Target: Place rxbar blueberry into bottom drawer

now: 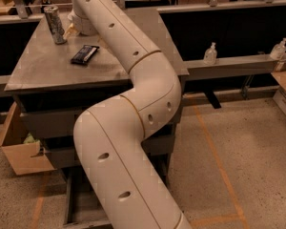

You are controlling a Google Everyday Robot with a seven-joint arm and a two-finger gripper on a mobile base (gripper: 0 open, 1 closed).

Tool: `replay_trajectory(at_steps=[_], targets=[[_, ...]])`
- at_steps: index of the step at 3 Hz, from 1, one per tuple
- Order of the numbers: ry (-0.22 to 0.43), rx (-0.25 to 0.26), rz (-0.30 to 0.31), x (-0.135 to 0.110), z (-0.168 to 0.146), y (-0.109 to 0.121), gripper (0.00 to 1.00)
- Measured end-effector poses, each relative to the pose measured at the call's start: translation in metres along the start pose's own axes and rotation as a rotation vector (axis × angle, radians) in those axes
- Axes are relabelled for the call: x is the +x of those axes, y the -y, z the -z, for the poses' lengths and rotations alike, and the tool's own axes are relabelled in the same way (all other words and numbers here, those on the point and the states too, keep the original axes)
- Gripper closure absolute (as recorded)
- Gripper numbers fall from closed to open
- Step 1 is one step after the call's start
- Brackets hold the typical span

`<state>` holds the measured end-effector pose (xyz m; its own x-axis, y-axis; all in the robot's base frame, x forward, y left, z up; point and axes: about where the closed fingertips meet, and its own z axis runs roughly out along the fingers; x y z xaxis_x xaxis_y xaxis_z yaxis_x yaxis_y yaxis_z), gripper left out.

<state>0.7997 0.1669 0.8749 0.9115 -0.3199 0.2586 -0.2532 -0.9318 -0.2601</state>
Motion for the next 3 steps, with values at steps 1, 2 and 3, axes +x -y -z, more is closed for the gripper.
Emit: replay_trajectory(at_steps=[1,2,3], targets=[[-0.017,-0.043,0.032,-0.0037,-0.0092,0.0062,0.0],[-0.047,-0.083,0.071,-0.0029,-0.0122,0.0099,0.0],[-0.057,-0.11,0.094,-0.0034,-0.0172,0.0104,0.0]])
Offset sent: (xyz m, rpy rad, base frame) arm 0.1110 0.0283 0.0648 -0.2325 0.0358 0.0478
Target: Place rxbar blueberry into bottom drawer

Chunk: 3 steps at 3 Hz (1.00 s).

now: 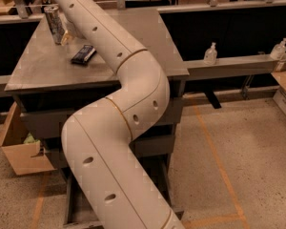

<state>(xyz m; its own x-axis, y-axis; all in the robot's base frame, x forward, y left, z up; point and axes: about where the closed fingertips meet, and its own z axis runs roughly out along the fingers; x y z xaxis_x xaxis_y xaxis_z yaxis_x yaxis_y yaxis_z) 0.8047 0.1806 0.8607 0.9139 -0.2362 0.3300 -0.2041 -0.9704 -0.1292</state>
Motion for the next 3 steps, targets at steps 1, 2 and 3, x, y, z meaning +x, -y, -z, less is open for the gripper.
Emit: replay_trajectory(at_steps=[1,2,3], targets=[[-0.013,-0.014,0.02,0.001,-0.0016,0.0018,0.0],[-0.031,-0.027,0.036,0.0033,-0.0006,0.0032,0.0],[-0.043,-0.04,0.046,0.0048,-0.0021,0.0039,0.0]])
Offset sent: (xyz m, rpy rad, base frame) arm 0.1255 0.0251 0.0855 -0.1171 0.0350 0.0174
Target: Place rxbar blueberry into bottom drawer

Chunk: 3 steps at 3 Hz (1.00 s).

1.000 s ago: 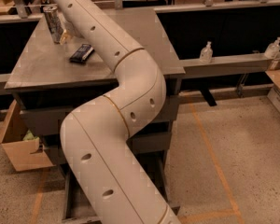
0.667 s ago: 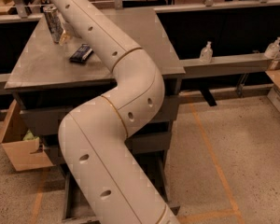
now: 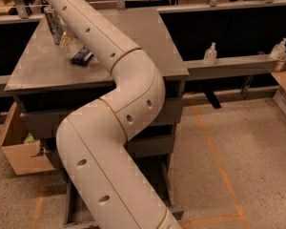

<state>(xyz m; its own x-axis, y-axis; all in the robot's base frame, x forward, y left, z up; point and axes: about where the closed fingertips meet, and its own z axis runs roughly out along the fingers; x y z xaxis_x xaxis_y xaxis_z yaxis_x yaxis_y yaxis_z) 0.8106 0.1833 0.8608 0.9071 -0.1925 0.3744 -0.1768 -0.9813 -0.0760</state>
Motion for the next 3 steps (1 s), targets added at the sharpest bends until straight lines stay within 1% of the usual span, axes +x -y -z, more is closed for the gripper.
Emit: replay_trajectory(at_steps=[1,2,3], targets=[[0.003,-0.005,0.003,-0.001,-0.004,0.0,0.0],[0.008,-0.003,-0.031,0.0,-0.011,-0.002,0.0],[0.012,-0.003,-0.058,-0.002,-0.017,0.002,0.0]])
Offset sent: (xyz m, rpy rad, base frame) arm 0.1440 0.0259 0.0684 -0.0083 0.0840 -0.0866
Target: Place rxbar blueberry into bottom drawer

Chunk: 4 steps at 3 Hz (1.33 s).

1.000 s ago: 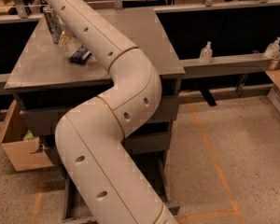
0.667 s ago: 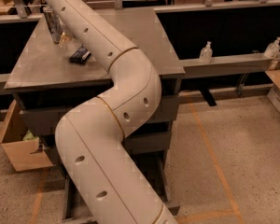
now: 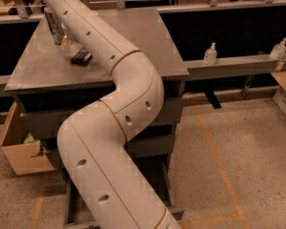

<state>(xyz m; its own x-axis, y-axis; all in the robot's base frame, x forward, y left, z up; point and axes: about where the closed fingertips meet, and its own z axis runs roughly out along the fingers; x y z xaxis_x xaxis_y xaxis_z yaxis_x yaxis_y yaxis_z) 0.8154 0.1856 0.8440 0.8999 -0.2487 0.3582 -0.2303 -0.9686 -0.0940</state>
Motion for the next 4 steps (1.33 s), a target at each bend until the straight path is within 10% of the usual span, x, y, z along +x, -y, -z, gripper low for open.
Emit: replay_trajectory(at_steps=[4], targets=[[0.026,-0.005,0.028,-0.011,-0.003,0.011,0.92]])
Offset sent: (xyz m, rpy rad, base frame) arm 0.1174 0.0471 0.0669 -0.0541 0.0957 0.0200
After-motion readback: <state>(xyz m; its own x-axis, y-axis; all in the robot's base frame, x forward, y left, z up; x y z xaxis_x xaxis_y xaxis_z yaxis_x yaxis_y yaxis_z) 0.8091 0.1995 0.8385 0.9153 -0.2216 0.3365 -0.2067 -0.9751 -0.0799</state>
